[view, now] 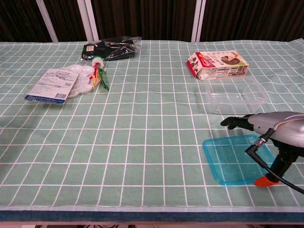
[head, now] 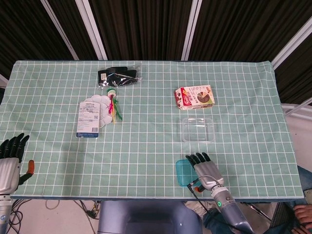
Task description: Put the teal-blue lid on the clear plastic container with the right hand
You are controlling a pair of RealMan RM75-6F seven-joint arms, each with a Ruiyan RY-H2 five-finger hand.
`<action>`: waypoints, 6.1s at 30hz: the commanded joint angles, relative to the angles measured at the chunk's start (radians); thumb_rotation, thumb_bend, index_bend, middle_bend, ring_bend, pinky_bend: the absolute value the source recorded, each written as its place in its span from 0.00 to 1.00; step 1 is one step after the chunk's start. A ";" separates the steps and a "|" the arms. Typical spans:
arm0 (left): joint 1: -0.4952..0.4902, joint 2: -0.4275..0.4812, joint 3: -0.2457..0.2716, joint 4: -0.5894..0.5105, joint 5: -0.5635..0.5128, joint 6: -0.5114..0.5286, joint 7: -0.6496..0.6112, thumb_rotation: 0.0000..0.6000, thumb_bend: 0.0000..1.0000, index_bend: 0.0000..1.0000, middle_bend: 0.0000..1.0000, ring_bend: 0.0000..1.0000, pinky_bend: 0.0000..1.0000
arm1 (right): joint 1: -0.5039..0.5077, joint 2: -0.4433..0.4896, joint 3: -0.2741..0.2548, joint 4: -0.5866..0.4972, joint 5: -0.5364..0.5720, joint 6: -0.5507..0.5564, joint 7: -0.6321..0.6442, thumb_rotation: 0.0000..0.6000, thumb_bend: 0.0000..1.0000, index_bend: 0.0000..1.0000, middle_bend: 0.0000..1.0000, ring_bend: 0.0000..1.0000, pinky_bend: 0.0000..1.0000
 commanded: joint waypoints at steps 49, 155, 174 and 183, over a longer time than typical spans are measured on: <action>0.000 0.000 -0.006 0.000 -0.012 0.003 0.002 1.00 0.54 0.02 0.00 0.00 0.00 | 0.042 -0.040 -0.033 0.065 0.034 0.000 0.033 1.00 0.16 0.00 0.17 0.00 0.00; -0.018 0.024 -0.039 -0.027 -0.122 -0.052 -0.015 1.00 0.54 0.03 0.00 0.00 0.00 | 0.468 0.093 0.211 0.332 0.554 -0.191 0.023 1.00 0.19 0.00 0.37 0.04 0.00; -0.020 0.023 -0.040 -0.032 -0.134 -0.051 -0.001 1.00 0.54 0.03 0.00 0.00 0.00 | 0.426 0.093 0.161 0.315 0.415 -0.179 0.119 1.00 0.19 0.00 0.37 0.04 0.00; -0.022 0.023 -0.040 -0.032 -0.141 -0.052 0.008 1.00 0.54 0.03 0.00 0.00 0.00 | 0.414 0.073 0.133 0.333 0.389 -0.151 0.122 1.00 0.19 0.00 0.37 0.04 0.00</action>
